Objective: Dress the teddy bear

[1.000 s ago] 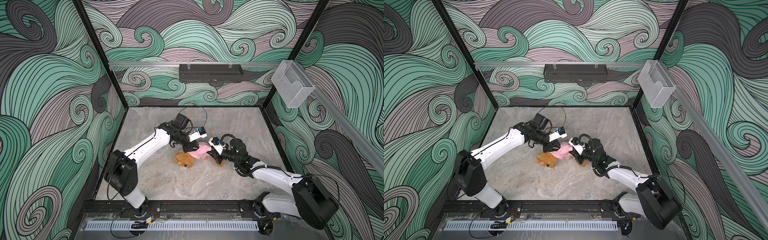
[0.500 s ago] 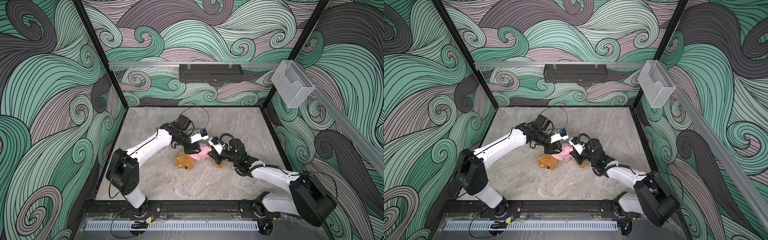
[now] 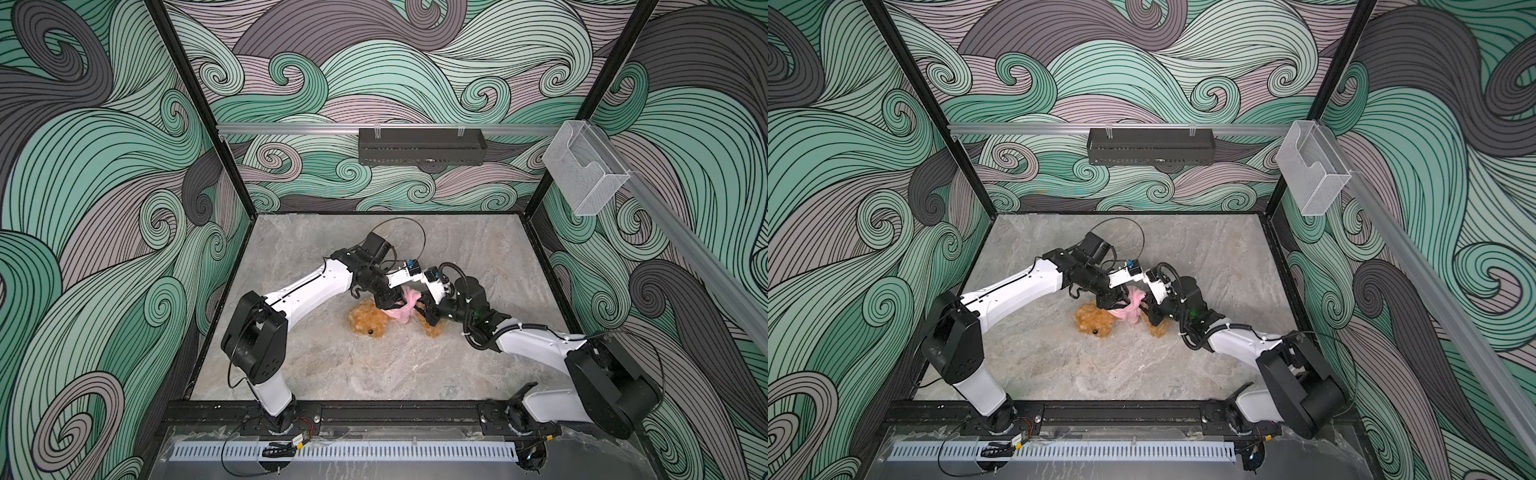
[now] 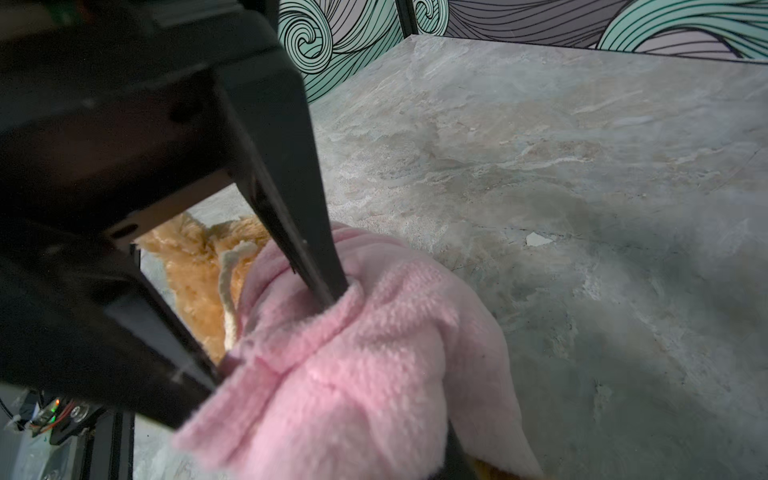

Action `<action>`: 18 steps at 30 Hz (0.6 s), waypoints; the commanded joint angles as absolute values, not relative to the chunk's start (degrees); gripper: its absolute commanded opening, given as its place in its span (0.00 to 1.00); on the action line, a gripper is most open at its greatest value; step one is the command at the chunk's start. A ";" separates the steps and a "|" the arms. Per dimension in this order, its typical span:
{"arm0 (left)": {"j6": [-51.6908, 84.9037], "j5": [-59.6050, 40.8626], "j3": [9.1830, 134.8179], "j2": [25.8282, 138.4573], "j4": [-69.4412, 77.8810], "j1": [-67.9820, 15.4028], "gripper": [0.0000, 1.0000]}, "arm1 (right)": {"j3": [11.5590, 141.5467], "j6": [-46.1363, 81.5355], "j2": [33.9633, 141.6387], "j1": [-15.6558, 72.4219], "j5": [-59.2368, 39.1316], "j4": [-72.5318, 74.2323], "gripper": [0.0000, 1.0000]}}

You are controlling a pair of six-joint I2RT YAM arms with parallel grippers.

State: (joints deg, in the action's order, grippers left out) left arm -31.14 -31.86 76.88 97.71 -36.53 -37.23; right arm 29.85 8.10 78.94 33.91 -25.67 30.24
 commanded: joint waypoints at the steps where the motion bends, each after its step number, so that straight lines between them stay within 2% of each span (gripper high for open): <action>1: -29.18 -28.98 76.12 101.36 -32.74 -39.32 0.43 | 33.04 15.81 77.34 36.30 -31.57 51.48 0.17; 2: -28.97 -28.70 76.22 101.59 -32.58 -39.44 0.41 | 32.84 16.96 77.47 36.32 -31.62 52.89 0.17; 5: -27.51 -28.04 77.23 102.04 -32.95 -39.46 0.27 | 32.84 18.18 77.49 36.32 -31.19 53.79 0.17; 9: -24.46 -28.17 77.10 99.56 -31.66 -39.13 0.10 | 31.98 13.64 76.02 35.89 -27.81 47.85 0.17; 10: -23.82 -28.45 76.64 98.46 -31.01 -38.83 0.02 | 31.46 12.63 75.53 35.47 -26.99 46.26 0.16; 18: -13.61 -31.99 70.05 87.13 -19.78 -33.23 0.00 | 25.81 9.75 71.99 30.50 -21.11 40.63 0.14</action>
